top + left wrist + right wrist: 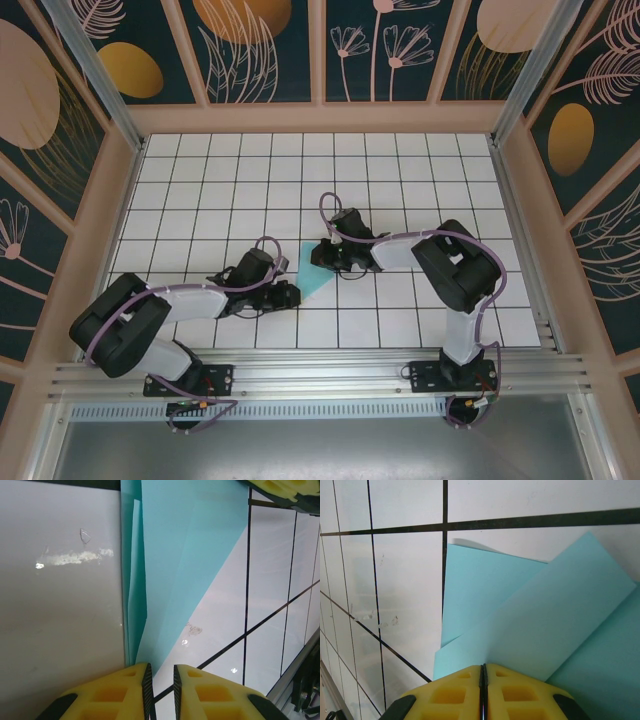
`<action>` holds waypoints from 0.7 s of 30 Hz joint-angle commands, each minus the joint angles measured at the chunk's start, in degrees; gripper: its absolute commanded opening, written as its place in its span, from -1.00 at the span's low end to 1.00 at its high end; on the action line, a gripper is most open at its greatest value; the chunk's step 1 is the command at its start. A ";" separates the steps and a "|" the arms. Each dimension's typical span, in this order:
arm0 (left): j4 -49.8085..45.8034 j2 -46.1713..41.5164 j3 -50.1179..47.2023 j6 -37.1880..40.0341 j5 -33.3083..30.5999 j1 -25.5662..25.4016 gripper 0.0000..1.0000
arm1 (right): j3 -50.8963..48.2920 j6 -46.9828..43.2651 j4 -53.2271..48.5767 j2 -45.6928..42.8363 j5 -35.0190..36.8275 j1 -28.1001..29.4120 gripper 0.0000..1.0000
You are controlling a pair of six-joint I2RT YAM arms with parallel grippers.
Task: Fold a paper plane with a square sheet of paper (pick it up from the middle)
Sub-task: Fourth fold the wing at the center of the table.
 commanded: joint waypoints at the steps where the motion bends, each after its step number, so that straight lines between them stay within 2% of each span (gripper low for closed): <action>1: -14.62 -0.25 -2.78 1.81 -1.27 -0.20 -0.51 | -2.12 -0.21 -7.31 4.94 6.43 0.64 -0.74; 3: -17.44 -1.15 -2.45 2.01 -4.31 -0.14 -0.52 | -2.33 -0.10 -7.29 4.90 6.45 0.63 -0.74; 9: -18.87 -9.59 -3.05 -1.37 -7.18 -0.13 -0.54 | -2.17 -0.21 -7.29 4.70 6.43 0.84 -0.74; 15: -19.15 -20.30 0.22 -4.78 -13.75 -0.11 -0.42 | -1.70 -0.07 -7.54 4.56 6.47 1.08 -0.73; 18: -15.19 -20.70 1.04 -5.94 -14.20 -0.20 -0.35 | -1.82 0.38 -7.10 4.66 6.38 1.21 -0.73; 21: -8.07 -16.79 1.86 -7.37 -10.79 -0.16 -0.36 | -1.82 0.51 -6.99 4.69 6.40 1.34 -0.73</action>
